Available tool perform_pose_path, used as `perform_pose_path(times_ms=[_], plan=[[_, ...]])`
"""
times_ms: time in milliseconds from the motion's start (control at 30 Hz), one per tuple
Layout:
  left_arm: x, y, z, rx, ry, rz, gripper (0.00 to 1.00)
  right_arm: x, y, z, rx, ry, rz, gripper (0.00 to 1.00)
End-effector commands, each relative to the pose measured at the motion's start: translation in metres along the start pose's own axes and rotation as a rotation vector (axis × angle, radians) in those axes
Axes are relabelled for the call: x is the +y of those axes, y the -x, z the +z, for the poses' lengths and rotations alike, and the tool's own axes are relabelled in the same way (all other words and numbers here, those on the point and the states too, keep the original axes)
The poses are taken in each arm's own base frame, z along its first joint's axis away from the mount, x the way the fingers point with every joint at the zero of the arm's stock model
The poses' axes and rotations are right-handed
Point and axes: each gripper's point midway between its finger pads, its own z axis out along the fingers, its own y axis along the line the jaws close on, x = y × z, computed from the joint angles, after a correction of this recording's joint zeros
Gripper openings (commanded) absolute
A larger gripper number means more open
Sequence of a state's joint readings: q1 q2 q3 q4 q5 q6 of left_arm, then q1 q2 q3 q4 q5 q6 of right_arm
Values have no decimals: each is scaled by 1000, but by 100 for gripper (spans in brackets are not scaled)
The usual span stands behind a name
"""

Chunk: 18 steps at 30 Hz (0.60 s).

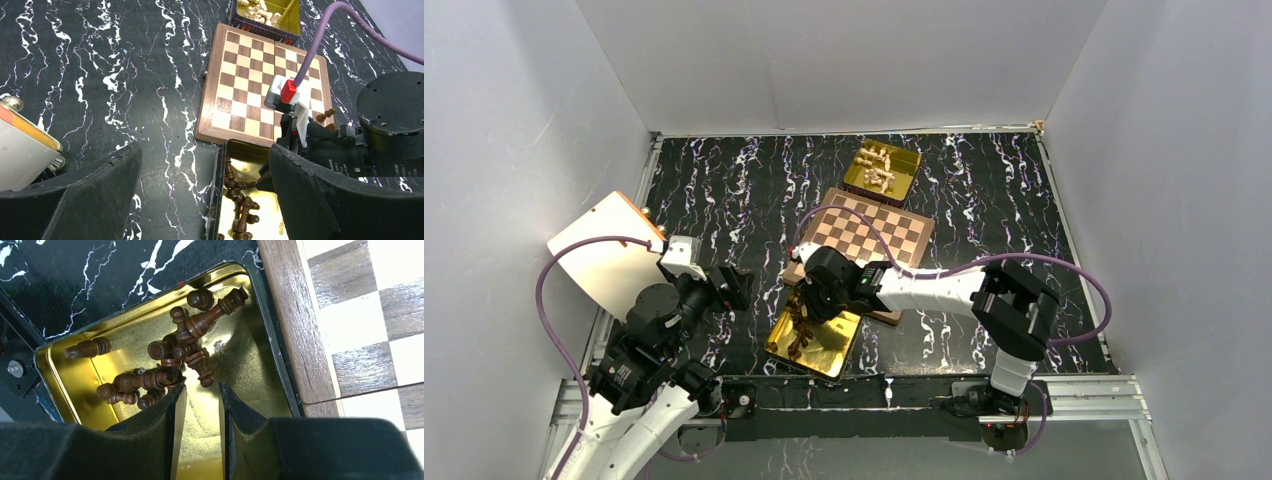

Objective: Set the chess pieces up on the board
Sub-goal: Pick up the chess piece from the storage box.

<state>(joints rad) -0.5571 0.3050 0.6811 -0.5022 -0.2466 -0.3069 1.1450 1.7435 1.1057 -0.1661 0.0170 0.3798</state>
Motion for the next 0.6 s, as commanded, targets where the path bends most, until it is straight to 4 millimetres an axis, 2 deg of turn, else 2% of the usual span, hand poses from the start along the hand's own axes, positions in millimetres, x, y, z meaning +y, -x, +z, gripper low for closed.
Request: perform_pose_path(times_ms=[0,233,567], plan=[[0,6,1,-23,1,2,94,2,5,7,-30,23,-35,39],[0,4,2,-15,1,4,94,0,1,15,-14,17,-50,39],[-1,4,3,-9,1,7,94,7,-4,22,12,66,-55,38]])
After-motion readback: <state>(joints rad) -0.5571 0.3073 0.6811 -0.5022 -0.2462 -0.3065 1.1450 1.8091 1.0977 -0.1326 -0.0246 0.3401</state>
